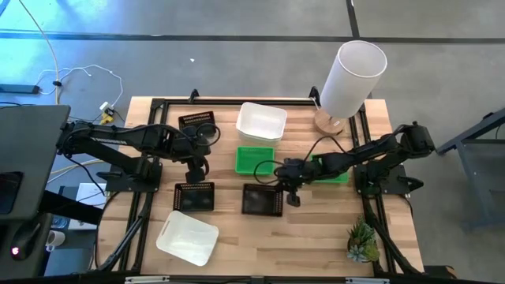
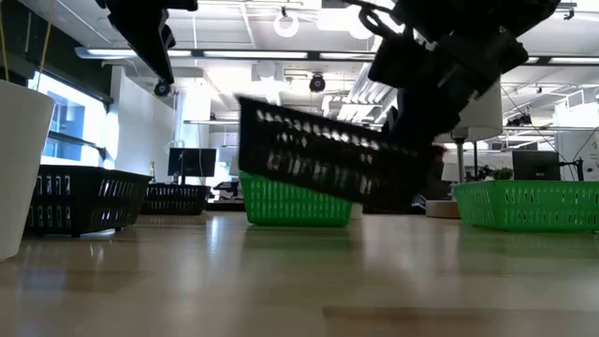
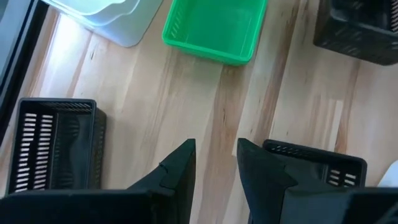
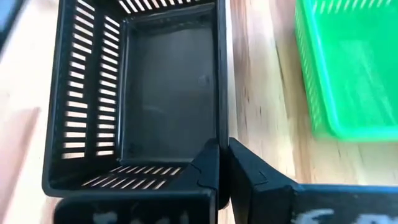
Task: Stack baskets by color
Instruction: Stack the right black bin on the left black bin
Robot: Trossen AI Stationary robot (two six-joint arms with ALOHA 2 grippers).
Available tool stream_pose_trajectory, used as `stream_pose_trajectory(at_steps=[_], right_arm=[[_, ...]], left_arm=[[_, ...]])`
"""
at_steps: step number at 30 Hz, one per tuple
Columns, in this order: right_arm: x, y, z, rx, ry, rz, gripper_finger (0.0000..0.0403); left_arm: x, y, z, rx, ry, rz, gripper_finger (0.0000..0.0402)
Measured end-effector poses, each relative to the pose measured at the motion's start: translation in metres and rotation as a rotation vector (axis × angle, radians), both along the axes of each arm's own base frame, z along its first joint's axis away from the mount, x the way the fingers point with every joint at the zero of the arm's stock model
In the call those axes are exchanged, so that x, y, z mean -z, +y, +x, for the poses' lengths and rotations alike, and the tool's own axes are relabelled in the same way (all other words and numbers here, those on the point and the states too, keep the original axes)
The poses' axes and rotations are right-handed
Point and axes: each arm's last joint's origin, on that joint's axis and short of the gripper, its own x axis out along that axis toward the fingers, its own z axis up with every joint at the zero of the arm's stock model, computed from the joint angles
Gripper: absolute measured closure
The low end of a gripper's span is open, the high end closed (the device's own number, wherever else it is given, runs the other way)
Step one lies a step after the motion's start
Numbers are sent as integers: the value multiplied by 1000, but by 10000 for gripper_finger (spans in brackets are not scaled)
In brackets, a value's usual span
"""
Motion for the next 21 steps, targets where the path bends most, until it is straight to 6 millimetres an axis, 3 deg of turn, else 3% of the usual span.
stream_pose_trajectory(at_steps=[4,21], right_arm=[[-10,1,7,11,-41,17,403],[-103,-10,48,84,-185,-171,403]], left_arm=[[-4,-1,-7,0,-2,-1,296],[-31,-2,-57,-80,-136,22,296]])
